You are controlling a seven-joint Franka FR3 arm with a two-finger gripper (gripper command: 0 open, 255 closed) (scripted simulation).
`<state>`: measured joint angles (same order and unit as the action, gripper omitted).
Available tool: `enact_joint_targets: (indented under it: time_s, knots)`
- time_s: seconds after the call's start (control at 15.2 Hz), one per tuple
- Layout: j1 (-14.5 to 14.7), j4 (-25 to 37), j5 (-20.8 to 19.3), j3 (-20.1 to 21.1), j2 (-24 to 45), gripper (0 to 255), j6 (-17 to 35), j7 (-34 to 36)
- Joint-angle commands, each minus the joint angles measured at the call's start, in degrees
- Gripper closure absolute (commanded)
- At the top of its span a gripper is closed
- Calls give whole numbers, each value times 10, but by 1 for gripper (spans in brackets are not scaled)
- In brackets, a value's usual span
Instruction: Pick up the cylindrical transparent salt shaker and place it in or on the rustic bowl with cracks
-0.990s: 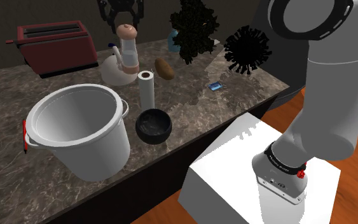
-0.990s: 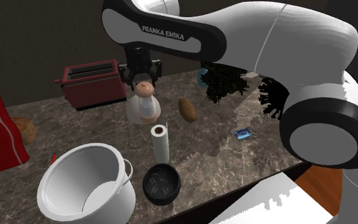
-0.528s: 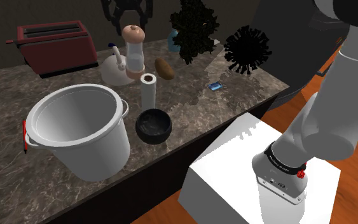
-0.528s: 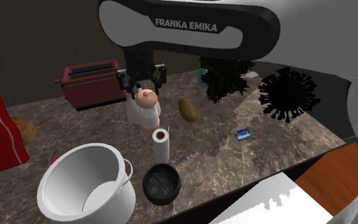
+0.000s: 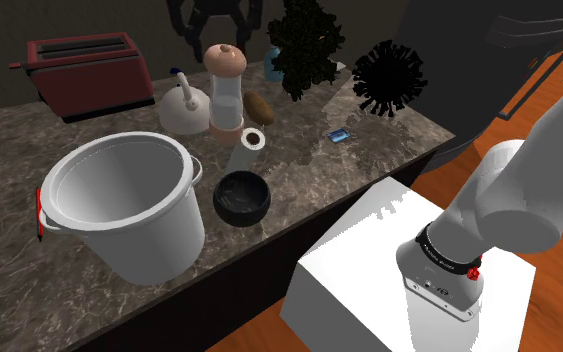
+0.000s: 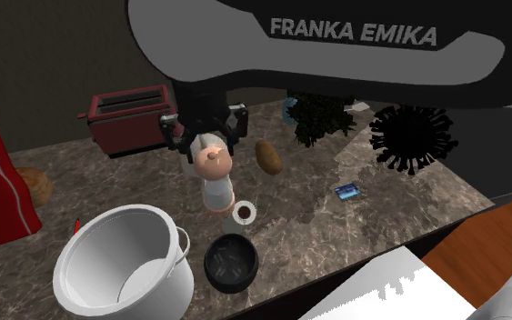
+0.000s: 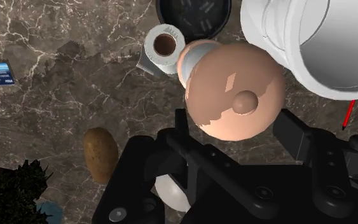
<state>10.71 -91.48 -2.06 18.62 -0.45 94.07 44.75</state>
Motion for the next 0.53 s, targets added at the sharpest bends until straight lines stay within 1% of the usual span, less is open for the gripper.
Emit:
enact_joint_targets:
  time_s: [0.0,0.13,0.46]
  knots:
    - [5,-27,10,5,-34,255,-5,10]
    - [13,-50,21,12,-67,255,-14,24]
    - [13,-99,24,12,-76,255,26,23]
